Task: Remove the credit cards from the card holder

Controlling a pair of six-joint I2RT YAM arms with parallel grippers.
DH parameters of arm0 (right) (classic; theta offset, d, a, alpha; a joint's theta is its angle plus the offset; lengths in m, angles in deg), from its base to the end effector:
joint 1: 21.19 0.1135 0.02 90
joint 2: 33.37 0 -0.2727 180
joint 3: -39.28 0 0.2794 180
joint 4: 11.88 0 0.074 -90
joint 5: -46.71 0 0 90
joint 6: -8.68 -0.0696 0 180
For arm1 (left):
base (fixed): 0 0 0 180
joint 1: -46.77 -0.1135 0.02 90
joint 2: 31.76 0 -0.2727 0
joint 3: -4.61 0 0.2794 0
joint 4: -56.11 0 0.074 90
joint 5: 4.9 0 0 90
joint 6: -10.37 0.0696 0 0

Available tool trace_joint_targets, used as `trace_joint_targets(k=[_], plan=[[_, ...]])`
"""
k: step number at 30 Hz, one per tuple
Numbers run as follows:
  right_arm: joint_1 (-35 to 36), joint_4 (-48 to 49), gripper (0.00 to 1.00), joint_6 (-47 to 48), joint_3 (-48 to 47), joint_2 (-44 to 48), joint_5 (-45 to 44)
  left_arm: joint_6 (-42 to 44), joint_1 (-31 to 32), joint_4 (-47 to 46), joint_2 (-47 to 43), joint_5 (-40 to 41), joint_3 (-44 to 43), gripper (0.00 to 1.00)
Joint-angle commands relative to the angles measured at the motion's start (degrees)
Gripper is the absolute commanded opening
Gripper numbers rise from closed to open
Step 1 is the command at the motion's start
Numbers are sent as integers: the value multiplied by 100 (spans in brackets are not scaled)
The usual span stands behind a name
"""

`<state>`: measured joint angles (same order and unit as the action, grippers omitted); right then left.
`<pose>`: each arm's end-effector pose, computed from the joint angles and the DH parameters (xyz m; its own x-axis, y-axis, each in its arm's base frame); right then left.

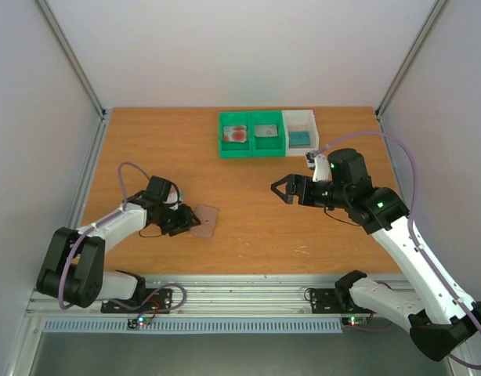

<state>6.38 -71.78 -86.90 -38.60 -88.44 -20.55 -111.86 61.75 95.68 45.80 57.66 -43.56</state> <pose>0.1929 0.1311 0.3621 -0.6001 -0.2122 -0.7712 -0.6449 0.6988 0.3096 0.2365 -0.0965 0.1160 -0.9703 -0.2303 -0.0743 -0.1516 0.8177 -0.5553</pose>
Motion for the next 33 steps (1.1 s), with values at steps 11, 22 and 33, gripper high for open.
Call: trace_joint_targets(k=[11,22,33], plan=[[26,329,82,-400,191,-501,648,-487,194,-322,-456,205,11,51],[257,387,76,-435,301,-597,613,-133,-119,-1109,505,122,-120,48],[859,540,67,-594,312,-1030,269,-260,-115,-1597,1035,-382,-22,24]])
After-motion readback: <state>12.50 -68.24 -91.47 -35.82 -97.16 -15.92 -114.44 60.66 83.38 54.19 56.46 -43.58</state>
